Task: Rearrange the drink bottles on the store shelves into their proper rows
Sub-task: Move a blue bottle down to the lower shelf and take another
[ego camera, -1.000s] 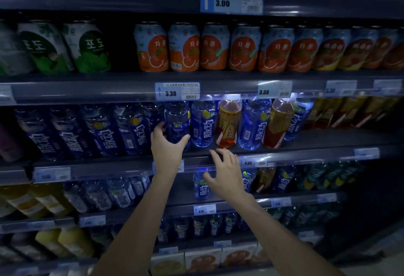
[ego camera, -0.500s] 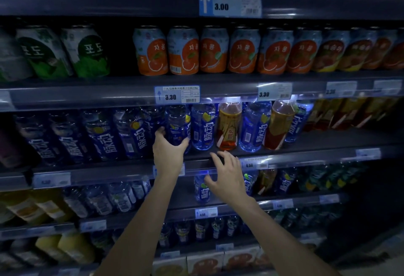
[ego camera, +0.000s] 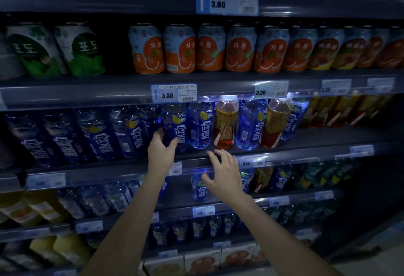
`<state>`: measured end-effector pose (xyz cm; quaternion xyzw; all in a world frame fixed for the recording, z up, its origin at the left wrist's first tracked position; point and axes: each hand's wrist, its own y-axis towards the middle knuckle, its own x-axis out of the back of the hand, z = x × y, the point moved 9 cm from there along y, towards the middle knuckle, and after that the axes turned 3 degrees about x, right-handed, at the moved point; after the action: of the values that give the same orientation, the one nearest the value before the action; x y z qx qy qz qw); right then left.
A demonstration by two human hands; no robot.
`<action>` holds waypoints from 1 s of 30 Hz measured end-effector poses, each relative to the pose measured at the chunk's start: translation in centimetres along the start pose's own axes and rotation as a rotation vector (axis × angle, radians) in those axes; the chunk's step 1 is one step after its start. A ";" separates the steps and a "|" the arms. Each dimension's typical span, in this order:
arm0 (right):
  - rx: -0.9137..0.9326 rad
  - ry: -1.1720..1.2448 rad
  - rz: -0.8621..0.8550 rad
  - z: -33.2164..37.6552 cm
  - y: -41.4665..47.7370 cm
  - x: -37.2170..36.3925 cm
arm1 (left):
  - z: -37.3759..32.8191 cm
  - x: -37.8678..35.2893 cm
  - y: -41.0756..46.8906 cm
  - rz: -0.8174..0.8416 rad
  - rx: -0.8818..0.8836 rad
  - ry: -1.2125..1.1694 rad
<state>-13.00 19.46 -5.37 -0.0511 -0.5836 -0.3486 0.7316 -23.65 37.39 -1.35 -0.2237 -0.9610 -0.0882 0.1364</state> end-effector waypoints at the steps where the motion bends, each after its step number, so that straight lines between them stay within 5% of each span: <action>1: -0.002 -0.004 0.001 0.0 0.0 0.0 | -0.1 0.0 0.0 -0.004 -0.005 0.009; 30: -0.006 -0.059 0.016 3.2 -3.3 -2.0 | 2.7 3.7 -6.2 -0.083 -0.198 0.006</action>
<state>-17.63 19.41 -7.28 -0.0684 -0.6034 -0.3428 0.7168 -30.26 34.03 -3.42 -0.1956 -0.9557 -0.1889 0.1128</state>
